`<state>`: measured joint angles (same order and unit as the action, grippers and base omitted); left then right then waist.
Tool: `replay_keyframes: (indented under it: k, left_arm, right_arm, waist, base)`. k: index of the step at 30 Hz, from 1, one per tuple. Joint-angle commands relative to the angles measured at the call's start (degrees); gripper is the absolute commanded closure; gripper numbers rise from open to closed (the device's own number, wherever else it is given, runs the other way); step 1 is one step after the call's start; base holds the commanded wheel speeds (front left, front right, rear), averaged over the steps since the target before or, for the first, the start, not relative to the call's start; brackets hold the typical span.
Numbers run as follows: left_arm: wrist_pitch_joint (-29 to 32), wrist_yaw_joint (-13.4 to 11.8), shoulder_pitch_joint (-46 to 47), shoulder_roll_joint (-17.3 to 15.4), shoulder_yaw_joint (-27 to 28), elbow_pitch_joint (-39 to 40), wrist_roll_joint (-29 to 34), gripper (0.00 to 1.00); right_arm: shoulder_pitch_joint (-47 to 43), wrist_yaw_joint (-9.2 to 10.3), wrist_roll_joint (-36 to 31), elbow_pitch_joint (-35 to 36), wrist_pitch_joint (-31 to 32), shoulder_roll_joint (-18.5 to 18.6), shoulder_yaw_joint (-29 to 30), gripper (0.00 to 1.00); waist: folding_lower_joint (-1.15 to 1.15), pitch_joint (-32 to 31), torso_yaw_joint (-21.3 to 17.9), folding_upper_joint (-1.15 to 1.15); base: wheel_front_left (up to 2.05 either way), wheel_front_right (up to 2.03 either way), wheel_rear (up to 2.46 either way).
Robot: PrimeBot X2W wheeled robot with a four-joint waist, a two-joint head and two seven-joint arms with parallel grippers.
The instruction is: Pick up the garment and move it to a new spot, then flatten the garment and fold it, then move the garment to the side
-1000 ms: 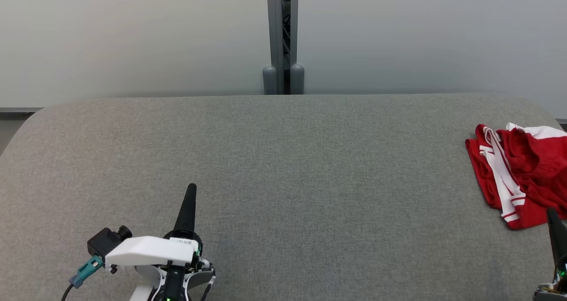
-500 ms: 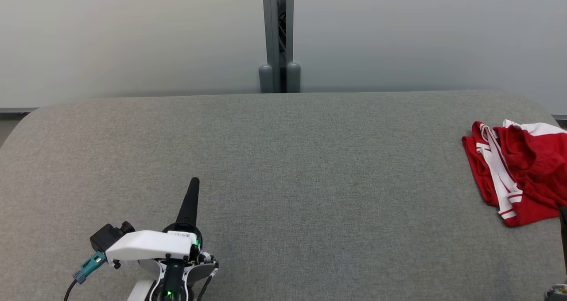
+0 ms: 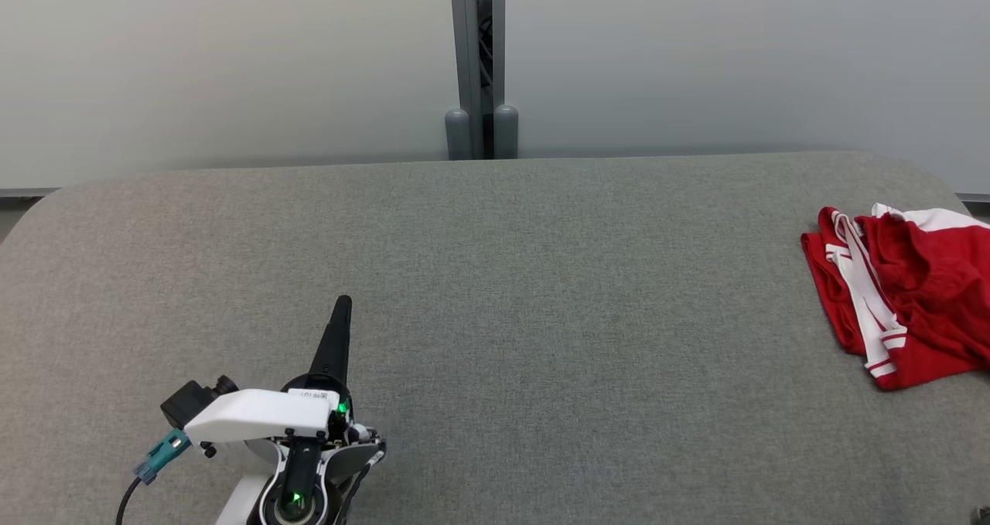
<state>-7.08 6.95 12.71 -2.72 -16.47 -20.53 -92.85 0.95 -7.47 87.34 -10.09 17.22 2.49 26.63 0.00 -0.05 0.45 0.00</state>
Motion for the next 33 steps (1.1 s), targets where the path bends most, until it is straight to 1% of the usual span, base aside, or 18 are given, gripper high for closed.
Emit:
replay_keyframes:
  k: [1,11,33]
  left_arm:
    - [0.22,0.29,1.36,-0.25,-0.06,0.1,-0.81,1.0]
    - [0.57,0.83,2.19,-0.28,-0.55,-0.07,-4.58,1.0]
    - [0.57,0.7,1.95,-0.28,-0.51,-0.05,-4.38,1.0]
  right_arm:
    - [-0.08,-0.04,1.12,0.44,0.57,0.63,0.45,1.0]
    - [-0.3,-0.04,5.59,0.92,2.25,0.67,2.16,1.0]
    - [-0.29,-0.04,5.28,0.88,2.15,0.65,2.01,1.0]
  waist:
    - [0.0,0.02,-0.04,0.0]
    - [0.0,0.31,-0.5,0.0]
    - [0.0,0.31,-0.5,0.0]
  base:
    - [0.0,0.0,0.0]
    - [0.0,0.0,0.0]
    - [0.0,0.0,0.0]
